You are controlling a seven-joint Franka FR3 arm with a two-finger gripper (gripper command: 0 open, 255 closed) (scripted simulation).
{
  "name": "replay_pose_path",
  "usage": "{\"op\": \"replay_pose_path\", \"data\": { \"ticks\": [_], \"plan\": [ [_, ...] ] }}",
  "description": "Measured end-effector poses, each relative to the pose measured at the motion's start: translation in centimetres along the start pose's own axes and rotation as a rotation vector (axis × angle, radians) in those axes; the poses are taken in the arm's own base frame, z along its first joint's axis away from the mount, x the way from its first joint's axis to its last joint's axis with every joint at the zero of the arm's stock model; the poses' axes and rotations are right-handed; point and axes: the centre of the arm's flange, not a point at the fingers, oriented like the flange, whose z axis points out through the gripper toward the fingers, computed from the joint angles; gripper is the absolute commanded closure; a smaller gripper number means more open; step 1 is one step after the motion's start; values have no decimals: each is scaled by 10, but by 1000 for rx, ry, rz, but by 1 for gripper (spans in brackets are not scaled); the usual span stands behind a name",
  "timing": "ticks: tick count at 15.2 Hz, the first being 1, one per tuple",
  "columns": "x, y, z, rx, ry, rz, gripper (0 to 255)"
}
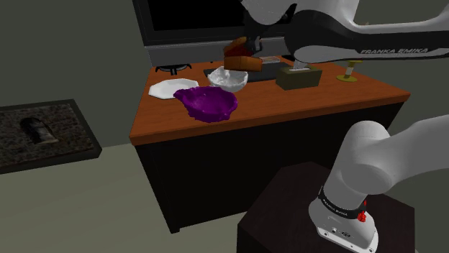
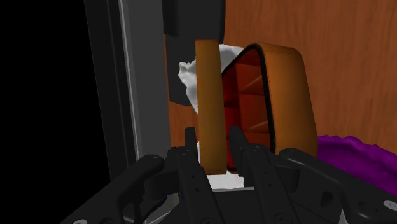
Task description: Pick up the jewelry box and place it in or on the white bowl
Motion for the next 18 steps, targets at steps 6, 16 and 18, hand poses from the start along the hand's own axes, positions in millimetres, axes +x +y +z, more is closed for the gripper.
{"op": "replay_pose_path", "data": {
  "ticks": [6, 16, 18],
  "plan": [
    [11, 37, 18, 1, 0, 0, 255],
    [40, 127, 94, 1, 0, 0, 255],
    [42, 124, 102, 1, -1, 0, 255]
  ]
}}
